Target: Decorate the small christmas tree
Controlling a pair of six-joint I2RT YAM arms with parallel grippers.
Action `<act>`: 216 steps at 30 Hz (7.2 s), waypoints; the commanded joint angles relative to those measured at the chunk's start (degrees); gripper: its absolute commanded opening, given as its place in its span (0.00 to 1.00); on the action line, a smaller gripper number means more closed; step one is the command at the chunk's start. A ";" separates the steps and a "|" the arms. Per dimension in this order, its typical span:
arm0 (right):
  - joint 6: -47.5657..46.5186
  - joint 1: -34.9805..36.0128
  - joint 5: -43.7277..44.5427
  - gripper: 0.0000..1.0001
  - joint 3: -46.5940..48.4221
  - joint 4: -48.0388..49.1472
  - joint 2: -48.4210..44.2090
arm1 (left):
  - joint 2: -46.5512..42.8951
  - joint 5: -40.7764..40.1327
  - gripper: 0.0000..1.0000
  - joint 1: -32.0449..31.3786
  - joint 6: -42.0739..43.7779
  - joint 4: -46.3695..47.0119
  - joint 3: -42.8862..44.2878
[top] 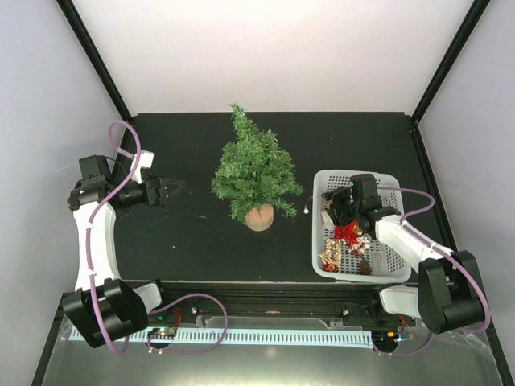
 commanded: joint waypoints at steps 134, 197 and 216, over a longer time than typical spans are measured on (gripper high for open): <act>-22.49 -0.84 -13.16 0.01 16.84 -6.22 -31.15 | 41.85 -21.50 0.02 -75.18 9.05 -12.36 63.51; -47.74 -0.83 4.21 0.63 11.40 -47.21 -30.36 | 22.33 -53.70 0.02 -76.18 18.84 0.35 80.44; -47.54 -0.83 1.07 0.59 4.22 -47.29 -30.41 | 21.06 -54.41 0.02 -76.15 18.44 0.88 80.16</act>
